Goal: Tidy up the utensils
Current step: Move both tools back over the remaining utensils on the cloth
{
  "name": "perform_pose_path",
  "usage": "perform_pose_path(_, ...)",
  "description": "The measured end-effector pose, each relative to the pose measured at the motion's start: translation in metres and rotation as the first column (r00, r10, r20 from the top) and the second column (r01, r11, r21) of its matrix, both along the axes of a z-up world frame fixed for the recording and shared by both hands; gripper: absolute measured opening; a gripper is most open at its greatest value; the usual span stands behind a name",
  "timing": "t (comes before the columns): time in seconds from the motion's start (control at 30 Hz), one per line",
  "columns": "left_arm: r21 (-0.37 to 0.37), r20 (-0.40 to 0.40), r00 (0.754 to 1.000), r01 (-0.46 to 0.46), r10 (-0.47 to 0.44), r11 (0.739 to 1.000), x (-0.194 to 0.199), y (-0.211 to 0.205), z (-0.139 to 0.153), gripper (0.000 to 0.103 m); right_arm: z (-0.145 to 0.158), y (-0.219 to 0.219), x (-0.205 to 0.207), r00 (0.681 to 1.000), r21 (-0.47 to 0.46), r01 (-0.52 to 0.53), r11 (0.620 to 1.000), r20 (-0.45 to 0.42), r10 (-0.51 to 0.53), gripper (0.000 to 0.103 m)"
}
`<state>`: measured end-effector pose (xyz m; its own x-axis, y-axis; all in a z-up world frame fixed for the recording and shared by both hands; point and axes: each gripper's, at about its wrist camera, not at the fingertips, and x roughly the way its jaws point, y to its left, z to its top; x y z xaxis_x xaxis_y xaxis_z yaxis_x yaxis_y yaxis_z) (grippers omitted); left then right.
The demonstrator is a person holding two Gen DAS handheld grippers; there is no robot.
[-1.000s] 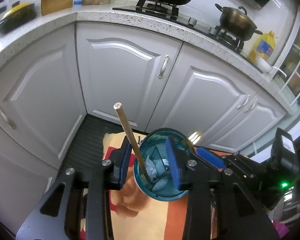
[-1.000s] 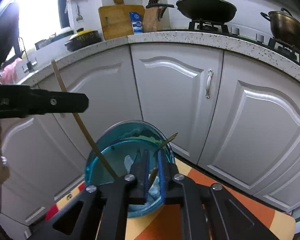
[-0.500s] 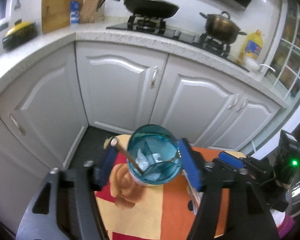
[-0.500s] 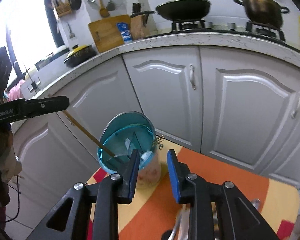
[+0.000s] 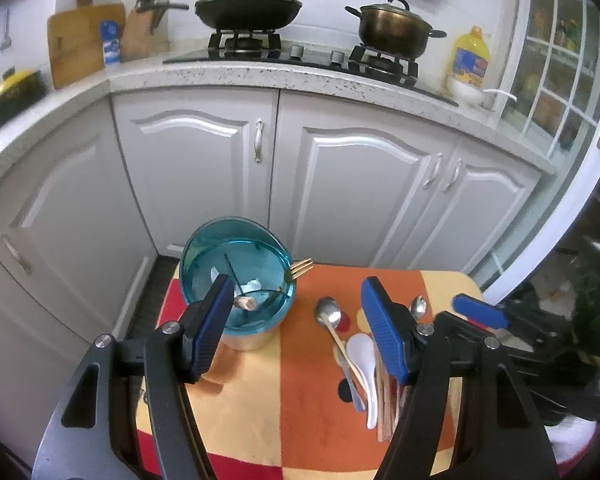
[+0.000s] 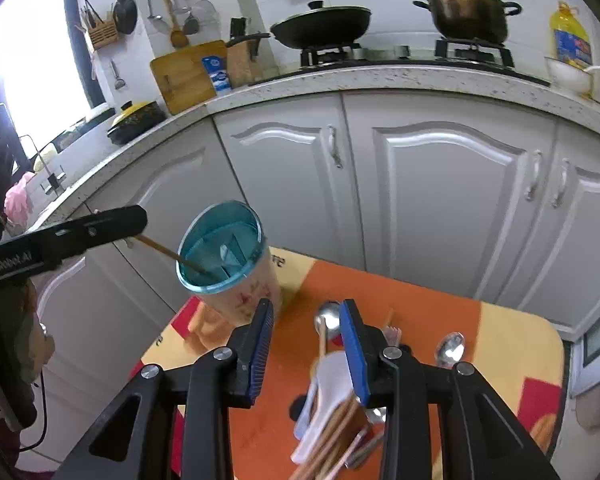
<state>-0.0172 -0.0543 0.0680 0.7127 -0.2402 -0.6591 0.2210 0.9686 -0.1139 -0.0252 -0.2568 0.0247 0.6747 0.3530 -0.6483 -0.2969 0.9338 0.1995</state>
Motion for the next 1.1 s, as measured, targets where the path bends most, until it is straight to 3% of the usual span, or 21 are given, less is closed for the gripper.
perform_pose_path(0.07, 0.011, 0.006, 1.000, 0.008, -0.008, 1.000, -0.002, -0.007, -0.001, 0.066, -0.003, -0.006, -0.005, 1.000, -0.011, 0.009, 1.000, -0.005, -0.009, 0.040)
perform_pose_path(0.27, -0.014, 0.003, 1.000, -0.005, 0.005, 1.000, 0.002, 0.004, 0.009, 0.066, -0.009, -0.018, -0.013, 1.000, -0.005, 0.021, 1.000, -0.024, -0.021, 0.040)
perform_pose_path(0.5, -0.114, 0.019, 0.999, -0.039, 0.041, 0.993, 0.003, 0.045, 0.050, 0.067, -0.009, -0.028, -0.016, 0.999, 0.029, 0.043, 0.999, -0.028, -0.042, 0.040)
perform_pose_path(0.73, -0.139, 0.062, 0.998, -0.009, 0.018, 0.990, -0.016, 0.049, 0.082, 0.070, -0.013, -0.042, -0.018, 0.997, 0.037, 0.069, 0.997, -0.044, -0.067, 0.040)
perform_pose_path(0.93, -0.166, 0.009, 0.997, 0.076, -0.075, 0.983, -0.024, 0.025, 0.066, 0.071, -0.030, -0.054, -0.020, 0.992, 0.018, 0.089, 0.996, -0.086, -0.087, 0.040)
perform_pose_path(1.1, -0.166, -0.068, 0.985, 0.144, -0.157, 0.976, -0.026, -0.007, 0.026, 0.071, -0.054, -0.060, -0.017, 0.988, 0.004, 0.079, 0.997, -0.134, -0.077, 0.040)
